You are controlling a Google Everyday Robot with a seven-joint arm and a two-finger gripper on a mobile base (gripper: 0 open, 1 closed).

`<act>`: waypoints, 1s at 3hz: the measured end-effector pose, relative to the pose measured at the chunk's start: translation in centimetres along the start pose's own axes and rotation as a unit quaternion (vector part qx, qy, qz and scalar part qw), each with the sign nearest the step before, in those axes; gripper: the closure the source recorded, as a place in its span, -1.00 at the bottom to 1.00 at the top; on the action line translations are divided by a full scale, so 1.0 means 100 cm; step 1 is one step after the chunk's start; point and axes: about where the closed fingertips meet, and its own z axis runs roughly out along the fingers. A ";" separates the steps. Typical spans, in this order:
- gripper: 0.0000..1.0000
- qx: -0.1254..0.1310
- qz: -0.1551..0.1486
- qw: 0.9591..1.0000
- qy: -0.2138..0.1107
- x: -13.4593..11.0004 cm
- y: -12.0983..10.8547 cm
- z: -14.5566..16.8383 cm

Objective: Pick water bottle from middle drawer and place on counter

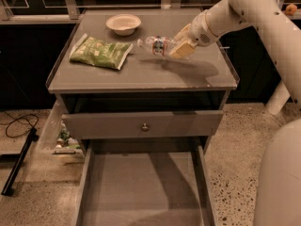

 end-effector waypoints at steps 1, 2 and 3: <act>1.00 0.004 0.007 1.000 -0.007 0.000 0.011 0.001; 1.00 0.018 0.014 1.000 0.002 0.008 0.014 0.001; 1.00 0.034 0.008 0.999 0.003 0.018 0.014 -0.001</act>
Offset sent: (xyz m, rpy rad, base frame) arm -0.0189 -0.0140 -0.0117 -0.0090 -0.0279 -0.0952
